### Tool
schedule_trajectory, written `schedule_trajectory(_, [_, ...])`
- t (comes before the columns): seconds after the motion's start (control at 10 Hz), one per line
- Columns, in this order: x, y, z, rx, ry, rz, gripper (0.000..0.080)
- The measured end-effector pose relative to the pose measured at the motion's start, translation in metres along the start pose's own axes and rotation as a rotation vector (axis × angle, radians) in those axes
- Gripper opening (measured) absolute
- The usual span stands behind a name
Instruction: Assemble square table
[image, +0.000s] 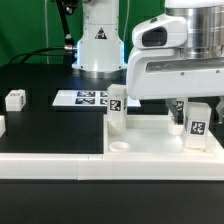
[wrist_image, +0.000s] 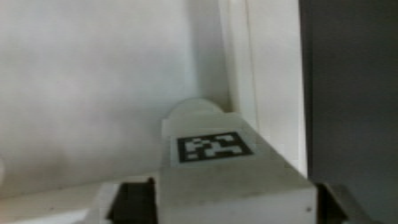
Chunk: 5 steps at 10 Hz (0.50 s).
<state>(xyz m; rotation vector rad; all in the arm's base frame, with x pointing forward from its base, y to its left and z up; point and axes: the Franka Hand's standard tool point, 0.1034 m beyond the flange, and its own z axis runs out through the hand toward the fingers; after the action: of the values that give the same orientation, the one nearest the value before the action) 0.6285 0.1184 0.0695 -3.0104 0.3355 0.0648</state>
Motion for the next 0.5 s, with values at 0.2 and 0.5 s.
schedule_trajectory(0.2, [-0.0001, 0.0001, 0.0002, 0.003, -0.001, 0.173, 0.0291])
schedule_trajectory(0.5, [0.0009, -0.0004, 0.0002, 0.006, 0.011, 0.435, 0.0291])
